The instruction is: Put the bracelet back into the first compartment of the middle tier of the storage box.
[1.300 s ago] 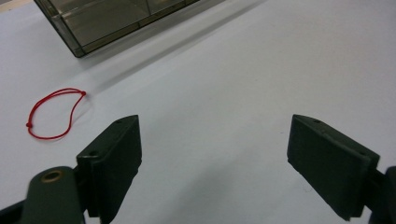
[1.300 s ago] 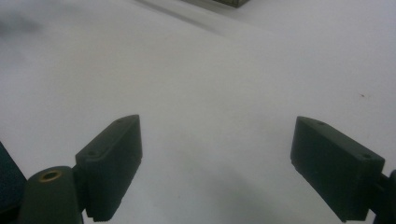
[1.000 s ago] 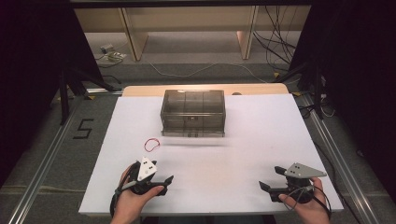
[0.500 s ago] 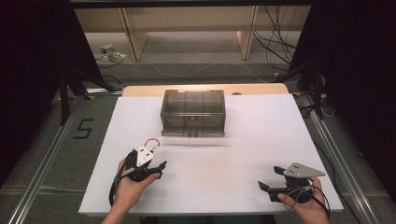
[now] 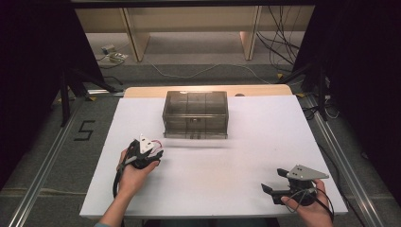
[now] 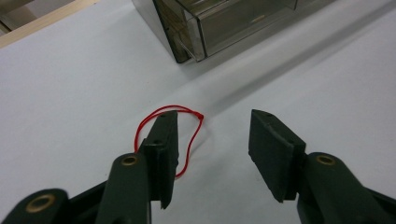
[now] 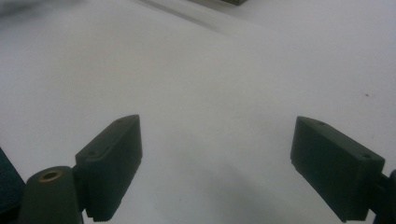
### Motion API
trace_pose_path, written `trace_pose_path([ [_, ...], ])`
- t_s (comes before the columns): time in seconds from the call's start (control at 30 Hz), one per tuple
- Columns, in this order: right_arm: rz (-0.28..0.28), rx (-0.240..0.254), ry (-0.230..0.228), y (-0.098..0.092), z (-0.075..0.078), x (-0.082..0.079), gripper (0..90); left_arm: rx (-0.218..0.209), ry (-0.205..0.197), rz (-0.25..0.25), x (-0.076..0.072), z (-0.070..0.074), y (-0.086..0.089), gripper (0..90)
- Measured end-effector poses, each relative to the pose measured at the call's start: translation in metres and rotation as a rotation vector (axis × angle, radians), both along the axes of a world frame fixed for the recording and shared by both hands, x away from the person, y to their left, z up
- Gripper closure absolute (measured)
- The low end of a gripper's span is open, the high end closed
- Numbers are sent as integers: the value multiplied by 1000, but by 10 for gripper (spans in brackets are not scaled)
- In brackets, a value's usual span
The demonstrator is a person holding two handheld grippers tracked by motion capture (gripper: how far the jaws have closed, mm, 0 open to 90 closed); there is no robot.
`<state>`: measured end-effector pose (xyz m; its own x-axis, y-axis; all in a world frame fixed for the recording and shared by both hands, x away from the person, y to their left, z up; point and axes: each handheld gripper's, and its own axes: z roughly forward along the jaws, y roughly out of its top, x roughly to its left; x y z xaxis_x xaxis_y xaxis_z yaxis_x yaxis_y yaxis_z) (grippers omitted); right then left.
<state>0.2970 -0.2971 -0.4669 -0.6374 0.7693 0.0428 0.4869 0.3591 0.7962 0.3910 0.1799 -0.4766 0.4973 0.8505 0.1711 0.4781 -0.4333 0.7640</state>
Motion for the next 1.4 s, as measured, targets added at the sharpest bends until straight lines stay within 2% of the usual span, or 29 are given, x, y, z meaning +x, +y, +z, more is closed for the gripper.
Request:
trace_pose_path([
  [0.13, 3, -1, -4, 0, 0, 0, 175, 32, 4, -15, 10, -5, -6, 562],
  [0.27, 4, -2, -3, 0, 0, 0, 175, 26, 15, -2, 19, -11, -7, 630],
  [0.5, 4, 1, -5, 0, -1, 1, 174, 7, 45, 13, 30, -19, -5, 683],
  [0.93, 1, -2, 1, 0, 0, 0, 175, -20, 84, 19, 31, -20, -3, 838],
  [1.1, 2, 2, 0, 0, -1, 0, 175, -22, 81, 13, 31, -20, -3, 883],
  [1.4, 4, -3, -1, 0, 0, 0, 175, -49, 58, 8, 28, -16, -1, 895],
])
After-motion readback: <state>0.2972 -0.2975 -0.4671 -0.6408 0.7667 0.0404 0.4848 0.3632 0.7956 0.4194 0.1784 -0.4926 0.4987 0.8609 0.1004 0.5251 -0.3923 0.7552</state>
